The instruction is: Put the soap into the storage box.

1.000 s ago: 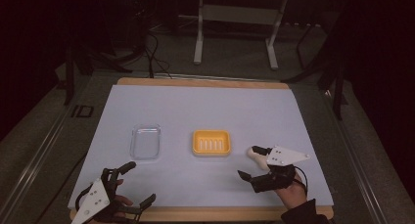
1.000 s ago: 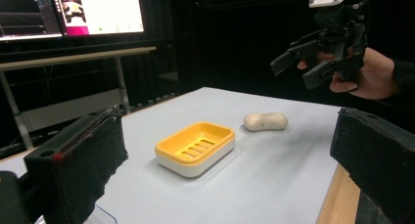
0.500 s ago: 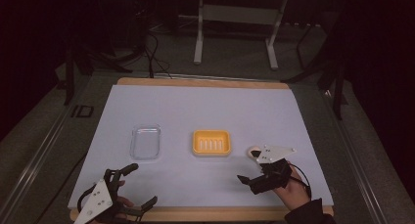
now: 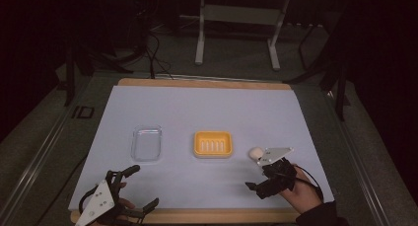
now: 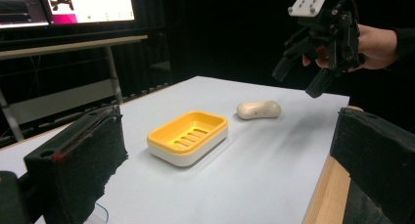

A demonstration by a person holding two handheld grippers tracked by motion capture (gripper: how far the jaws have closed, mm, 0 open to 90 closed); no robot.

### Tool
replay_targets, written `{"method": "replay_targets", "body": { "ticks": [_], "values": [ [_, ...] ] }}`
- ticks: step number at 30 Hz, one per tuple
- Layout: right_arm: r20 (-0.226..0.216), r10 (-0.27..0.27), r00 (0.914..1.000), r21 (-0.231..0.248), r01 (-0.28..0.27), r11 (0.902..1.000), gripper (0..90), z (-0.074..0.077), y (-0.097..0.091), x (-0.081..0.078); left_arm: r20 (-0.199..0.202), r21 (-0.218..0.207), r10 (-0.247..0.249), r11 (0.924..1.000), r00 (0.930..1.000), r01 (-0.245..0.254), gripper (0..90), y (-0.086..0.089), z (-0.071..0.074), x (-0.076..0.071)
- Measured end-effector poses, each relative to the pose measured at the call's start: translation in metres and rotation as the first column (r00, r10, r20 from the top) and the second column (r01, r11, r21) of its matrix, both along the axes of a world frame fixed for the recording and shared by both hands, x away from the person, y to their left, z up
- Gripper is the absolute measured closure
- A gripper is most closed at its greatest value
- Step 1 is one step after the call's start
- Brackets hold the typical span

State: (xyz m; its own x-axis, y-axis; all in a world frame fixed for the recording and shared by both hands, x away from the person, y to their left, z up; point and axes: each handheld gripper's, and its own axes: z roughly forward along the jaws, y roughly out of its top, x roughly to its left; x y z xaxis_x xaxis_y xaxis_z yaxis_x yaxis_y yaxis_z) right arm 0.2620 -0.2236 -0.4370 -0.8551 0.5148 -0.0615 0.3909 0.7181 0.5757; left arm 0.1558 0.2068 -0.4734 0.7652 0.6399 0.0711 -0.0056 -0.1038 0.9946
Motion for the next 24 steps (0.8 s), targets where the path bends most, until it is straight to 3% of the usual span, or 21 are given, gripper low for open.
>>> {"method": "replay_targets", "body": {
  "ticks": [3,6,9,17,24],
  "values": [
    [-0.021,-0.009,0.9997,-0.022,0.009,0.9997,10.5,-0.002,-0.001,0.001,-0.004,0.003,0.0,1.0,1.0,0.0,0.1,0.0,0.0,0.0],
    [-0.084,-0.032,0.996,-0.052,0.027,0.9983,10.5,-0.008,-0.003,0.004,-0.009,0.003,-0.001,1.0,1.0,0.001,0.1,-0.001,0.0,0.0],
    [-0.116,-0.042,0.9923,-0.065,0.034,0.9973,10.5,-0.011,-0.005,0.006,-0.013,0.005,-0.002,1.0,0.9999,0.002,0.1,-0.001,0.0,0.0],
    [-0.113,-0.079,0.9904,-0.111,0.067,0.9915,12.8,-0.011,-0.012,0.008,-0.018,0.007,-0.002,1.0,0.9998,0.002,0.1,-0.001,-0.001,0.001],
    [-0.194,-0.127,0.9729,-0.185,0.09,0.9785,12.6,-0.014,-0.018,0.012,-0.021,0.01,-0.003,0.9999,0.9998,0.003,0.1,-0.001,-0.001,0.001]
  ]
}}
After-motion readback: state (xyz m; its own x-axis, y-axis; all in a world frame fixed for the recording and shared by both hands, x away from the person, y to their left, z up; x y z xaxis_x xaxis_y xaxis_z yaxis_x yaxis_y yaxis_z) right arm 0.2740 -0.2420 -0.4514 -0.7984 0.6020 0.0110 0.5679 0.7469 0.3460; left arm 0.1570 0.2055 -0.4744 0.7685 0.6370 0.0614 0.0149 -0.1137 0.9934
